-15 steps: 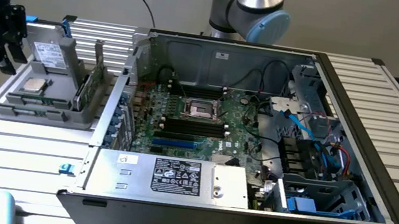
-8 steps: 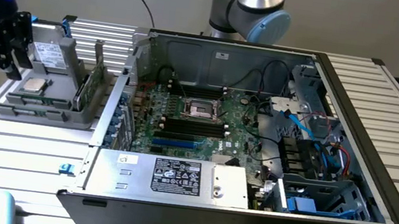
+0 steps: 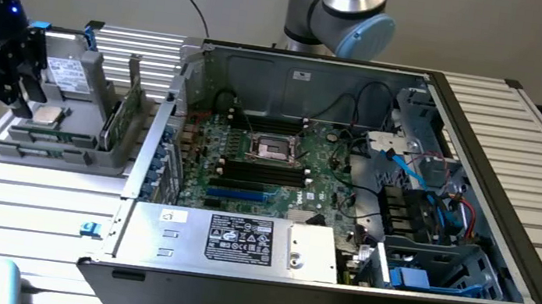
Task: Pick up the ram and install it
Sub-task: 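Pick up the ram and move it above insertion slot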
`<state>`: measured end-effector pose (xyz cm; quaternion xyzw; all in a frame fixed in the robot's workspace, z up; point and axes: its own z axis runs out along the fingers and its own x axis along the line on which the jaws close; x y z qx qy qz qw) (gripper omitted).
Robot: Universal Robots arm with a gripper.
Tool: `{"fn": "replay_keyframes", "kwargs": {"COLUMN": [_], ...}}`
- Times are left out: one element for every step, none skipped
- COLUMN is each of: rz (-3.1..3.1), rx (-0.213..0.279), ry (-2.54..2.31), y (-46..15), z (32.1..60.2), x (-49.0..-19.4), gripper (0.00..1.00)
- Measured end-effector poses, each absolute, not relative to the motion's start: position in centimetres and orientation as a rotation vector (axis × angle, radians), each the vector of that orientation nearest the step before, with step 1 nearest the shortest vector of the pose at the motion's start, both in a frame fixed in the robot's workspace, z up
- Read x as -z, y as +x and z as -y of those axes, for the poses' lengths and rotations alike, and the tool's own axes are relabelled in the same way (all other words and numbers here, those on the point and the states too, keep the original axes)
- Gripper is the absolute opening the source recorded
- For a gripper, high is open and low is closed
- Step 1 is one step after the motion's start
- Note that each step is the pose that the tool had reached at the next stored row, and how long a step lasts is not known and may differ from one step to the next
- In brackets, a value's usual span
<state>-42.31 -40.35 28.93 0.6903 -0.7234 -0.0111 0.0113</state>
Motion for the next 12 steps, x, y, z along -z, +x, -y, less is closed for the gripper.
{"fn": "replay_keyframes", "kwargs": {"rz": [2.256, 2.256, 2.256, 2.256, 2.256, 2.255, 2.255, 2.255, 2.255, 2.255, 2.254, 2.254], "rx": [0.035, 0.035, 0.035, 0.035, 0.035, 0.035, 0.035, 0.035, 0.035, 0.035, 0.035, 0.035], "ry": [2.153, 2.153, 2.153, 2.153, 2.154, 2.154, 2.154, 2.154, 2.154, 2.154, 2.155, 2.155], "y": [-42.3, -42.3, -42.3, -42.3, -42.2, -42.2, -42.2, -42.2, -42.2, -42.1, -42.1, -42.1], "z": [40.4, 40.4, 40.4, 40.5, 40.5, 40.5, 40.6, 40.6, 40.6, 40.7, 40.7, 40.7], "x": [-28.8, -28.6, -28.4, -28.2, -28.0, -27.8, -27.7, -27.5, -27.3, -27.1, -26.9, -26.8], "gripper": [0.43, 0.43, 0.43, 0.43, 0.43, 0.43, 0.43, 0.43, 0.43, 0.43, 0.43, 0.43]}}
